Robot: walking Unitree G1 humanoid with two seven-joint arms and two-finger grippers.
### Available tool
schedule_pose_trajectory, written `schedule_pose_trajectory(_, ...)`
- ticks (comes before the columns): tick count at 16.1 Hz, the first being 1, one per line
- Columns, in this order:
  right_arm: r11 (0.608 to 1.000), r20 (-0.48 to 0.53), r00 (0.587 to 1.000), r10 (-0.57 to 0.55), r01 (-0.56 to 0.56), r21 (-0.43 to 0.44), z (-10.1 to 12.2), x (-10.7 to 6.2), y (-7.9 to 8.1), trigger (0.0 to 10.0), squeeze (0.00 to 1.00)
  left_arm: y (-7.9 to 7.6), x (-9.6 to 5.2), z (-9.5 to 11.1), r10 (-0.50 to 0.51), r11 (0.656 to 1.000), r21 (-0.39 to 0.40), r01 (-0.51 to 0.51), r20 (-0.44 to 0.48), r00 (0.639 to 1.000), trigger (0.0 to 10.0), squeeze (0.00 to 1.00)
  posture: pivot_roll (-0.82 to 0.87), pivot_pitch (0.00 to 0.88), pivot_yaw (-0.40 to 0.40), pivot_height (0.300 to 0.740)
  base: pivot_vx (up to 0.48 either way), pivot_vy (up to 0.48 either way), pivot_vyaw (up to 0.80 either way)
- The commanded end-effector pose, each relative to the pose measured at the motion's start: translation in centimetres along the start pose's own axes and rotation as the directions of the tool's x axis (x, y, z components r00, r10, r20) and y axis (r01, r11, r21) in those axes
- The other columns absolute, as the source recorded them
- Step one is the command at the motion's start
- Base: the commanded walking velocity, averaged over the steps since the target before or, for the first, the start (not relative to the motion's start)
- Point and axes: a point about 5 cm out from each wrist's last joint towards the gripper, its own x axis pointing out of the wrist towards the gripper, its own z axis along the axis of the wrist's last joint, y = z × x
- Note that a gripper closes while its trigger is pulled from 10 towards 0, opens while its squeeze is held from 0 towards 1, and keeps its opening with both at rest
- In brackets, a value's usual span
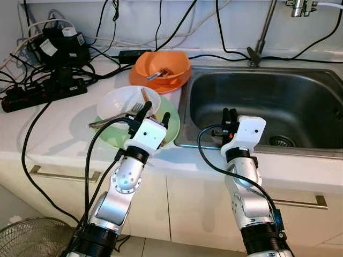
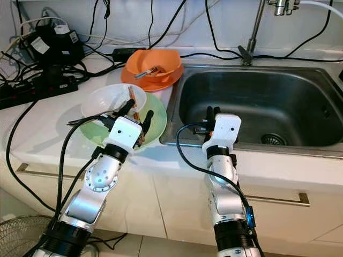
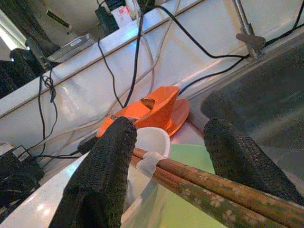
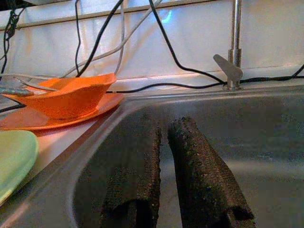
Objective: Kitchen organization
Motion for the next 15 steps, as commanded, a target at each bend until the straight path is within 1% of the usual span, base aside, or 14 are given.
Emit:
schedule_pose_trajectory(1, 1.0, 0.009, 1.0, 0.01, -0.011, 0.005, 0.11, 0.07, 0.31, 10.0, 0.0, 0.29, -0.04, 0.12, 0.012, 1.0, 0.011, -0.012, 0.006, 1.0, 10.0, 0.0, 0.06, 0.048, 0.066, 0.74, 0.0, 0.0, 0.0)
schedule_pose_trajectory(2, 1.0, 0.009, 1.0, 0.007, -0.007, 0.004, 0.09, 0.07, 0.26, 10.0, 0.0, 0.39, -0.02, 0.16, 0.019, 1.0, 0.017, -0.019, 0.011, 1.0, 10.0, 0.0, 0.06, 0.046, 0.066, 0.74, 0.0, 0.0, 0.0)
schedule_pose_trajectory(3, 1.0, 0.009, 1.0, 0.006, -0.006, 0.003, 0.1, 0.08, 0.25, 10.0, 0.0, 0.45, 0.0, 0.2, 0.022, 1.0, 0.021, -0.022, 0.014, 1.0, 7.6, 0.0, 0.06, 0.046, 0.066, 0.74, 0.0, 0.0, 0.0)
schedule_pose_trajectory(4, 1.0, 0.009, 1.0, 0.006, -0.006, 0.004, 0.1, 0.11, 0.26, 10.0, 0.0, 0.54, 0.02, 0.26, 0.027, 0.999, 0.03, -0.028, 0.021, 0.999, 0.0, 0.0, 0.06, 0.042, 0.067, 0.74, 0.0, 0.0, 0.0)
schedule_pose_trajectory(15, 1.0, 0.019, 1.0, -0.008, 0.008, 0.002, 0.22, 0.3, 0.16, 10.0, 0.0, 0.45, 0.35, 0.93, 0.022, 0.998, 0.064, -0.026, 0.063, 0.998, 0.0, 0.0, 0.07, 0.039, 0.065, 0.74, 0.0, 0.0, 0.0)
